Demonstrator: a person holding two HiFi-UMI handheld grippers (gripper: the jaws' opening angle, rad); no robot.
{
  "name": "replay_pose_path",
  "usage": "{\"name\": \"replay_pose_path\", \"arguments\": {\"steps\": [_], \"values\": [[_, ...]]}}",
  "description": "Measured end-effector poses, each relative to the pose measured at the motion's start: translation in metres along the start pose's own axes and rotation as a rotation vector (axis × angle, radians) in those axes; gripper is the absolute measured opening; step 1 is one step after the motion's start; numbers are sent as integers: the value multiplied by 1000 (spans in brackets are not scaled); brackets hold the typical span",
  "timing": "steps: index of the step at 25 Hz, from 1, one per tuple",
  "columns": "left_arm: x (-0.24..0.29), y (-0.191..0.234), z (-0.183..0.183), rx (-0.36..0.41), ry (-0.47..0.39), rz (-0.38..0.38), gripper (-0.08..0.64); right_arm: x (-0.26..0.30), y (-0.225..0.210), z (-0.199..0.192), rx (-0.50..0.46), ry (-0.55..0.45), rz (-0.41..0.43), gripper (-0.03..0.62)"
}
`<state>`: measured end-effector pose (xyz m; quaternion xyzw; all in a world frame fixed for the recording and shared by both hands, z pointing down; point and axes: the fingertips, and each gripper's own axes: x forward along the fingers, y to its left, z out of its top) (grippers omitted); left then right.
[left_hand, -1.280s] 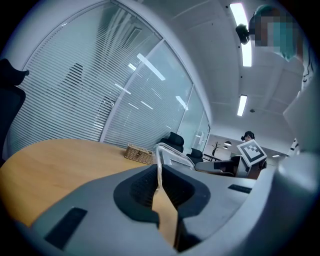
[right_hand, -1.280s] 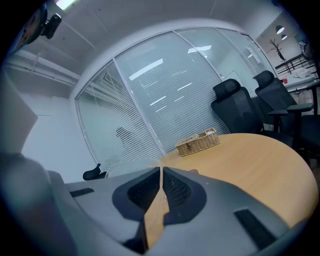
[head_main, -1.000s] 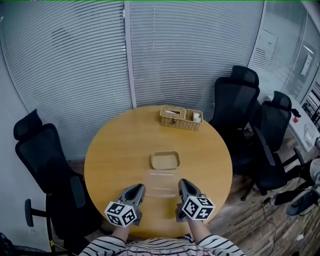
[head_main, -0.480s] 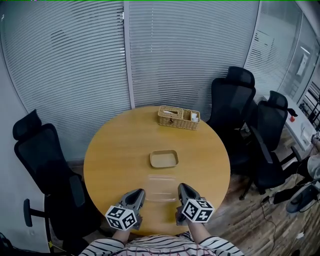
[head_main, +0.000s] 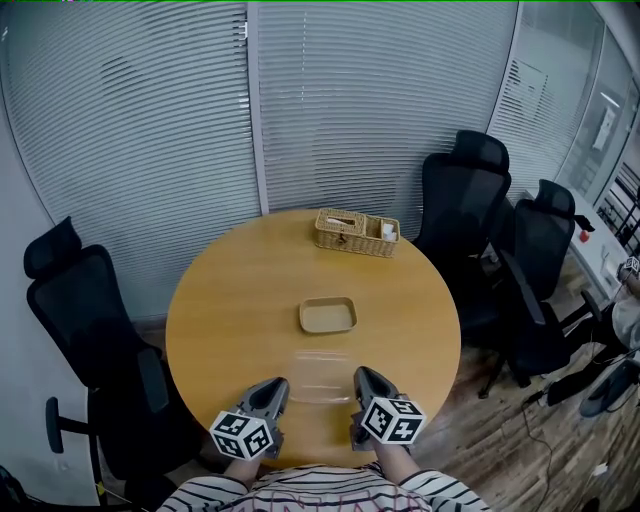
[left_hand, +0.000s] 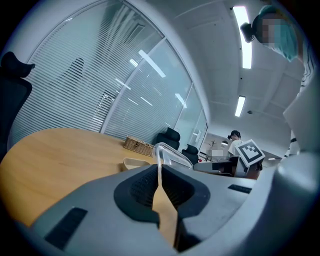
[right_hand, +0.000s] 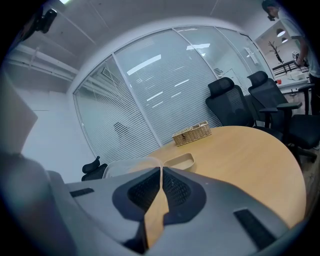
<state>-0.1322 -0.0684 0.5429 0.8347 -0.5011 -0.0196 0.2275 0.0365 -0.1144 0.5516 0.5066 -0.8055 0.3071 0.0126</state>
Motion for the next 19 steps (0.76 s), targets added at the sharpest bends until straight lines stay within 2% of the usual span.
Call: {"name": "replay_pose_path", "arguments": {"steps": [19], "values": [[10,5,0,-9,7,-12,42,8,-5,4,-8,5,-10,38]]}}
